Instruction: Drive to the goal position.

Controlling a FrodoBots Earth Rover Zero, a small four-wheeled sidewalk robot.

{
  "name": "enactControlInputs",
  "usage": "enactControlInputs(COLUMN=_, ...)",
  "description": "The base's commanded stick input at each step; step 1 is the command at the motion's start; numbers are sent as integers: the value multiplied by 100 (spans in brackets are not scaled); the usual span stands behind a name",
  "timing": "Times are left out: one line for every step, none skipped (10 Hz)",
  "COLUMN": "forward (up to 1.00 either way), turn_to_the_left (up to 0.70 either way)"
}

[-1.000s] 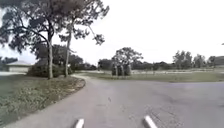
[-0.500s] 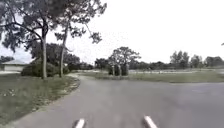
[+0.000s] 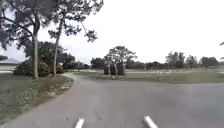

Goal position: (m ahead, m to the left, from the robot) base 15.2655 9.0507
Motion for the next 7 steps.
enactControlInputs(forward=69, turn_to_the_left=34)
enactControlInputs(forward=69, turn_to_the_left=34)
enactControlInputs(forward=69, turn_to_the_left=34)
enactControlInputs(forward=69, turn_to_the_left=34)
enactControlInputs(forward=69, turn_to_the_left=34)
enactControlInputs(forward=69, turn_to_the_left=34)
enactControlInputs(forward=69, turn_to_the_left=34)
